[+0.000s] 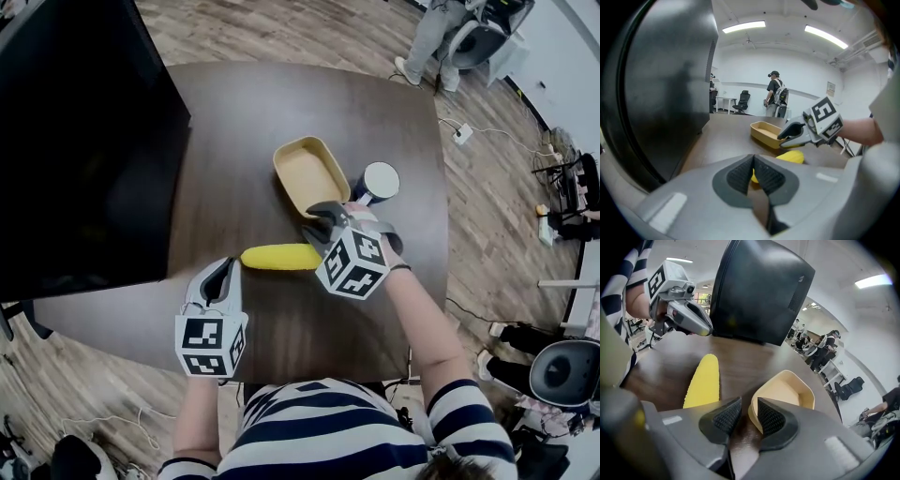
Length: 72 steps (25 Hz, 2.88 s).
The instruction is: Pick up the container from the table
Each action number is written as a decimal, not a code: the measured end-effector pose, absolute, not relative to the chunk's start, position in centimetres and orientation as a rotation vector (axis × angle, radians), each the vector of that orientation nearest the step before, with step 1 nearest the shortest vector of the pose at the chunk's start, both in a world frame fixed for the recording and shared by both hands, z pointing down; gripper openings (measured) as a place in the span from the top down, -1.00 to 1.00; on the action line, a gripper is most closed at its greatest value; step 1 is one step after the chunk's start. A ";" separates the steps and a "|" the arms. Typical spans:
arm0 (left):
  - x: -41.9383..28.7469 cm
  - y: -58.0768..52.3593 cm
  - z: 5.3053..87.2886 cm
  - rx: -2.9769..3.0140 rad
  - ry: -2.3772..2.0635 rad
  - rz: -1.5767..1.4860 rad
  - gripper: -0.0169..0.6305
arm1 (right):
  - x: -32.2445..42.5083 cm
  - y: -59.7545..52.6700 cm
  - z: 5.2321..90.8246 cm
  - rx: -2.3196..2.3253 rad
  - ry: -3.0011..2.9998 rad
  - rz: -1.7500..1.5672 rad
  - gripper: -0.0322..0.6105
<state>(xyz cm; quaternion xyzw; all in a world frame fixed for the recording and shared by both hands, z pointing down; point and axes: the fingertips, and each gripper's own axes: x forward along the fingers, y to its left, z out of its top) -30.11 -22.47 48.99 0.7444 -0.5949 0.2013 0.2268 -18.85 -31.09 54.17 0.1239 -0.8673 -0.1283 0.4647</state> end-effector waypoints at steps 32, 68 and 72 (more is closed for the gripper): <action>-30.9 -20.5 47.2 2.047 -1.697 0.462 0.95 | -18.2 -27.2 49.8 0.314 -2.142 -0.324 0.81; -24.9 -13.5 42.5 2.120 -1.742 0.429 0.95 | -5.2 -13.6 46.7 0.533 -2.197 -0.058 0.81; -24.8 -12.8 42.6 2.112 -1.745 0.435 0.95 | -4.6 -12.8 46.7 0.544 -2.198 -0.043 0.82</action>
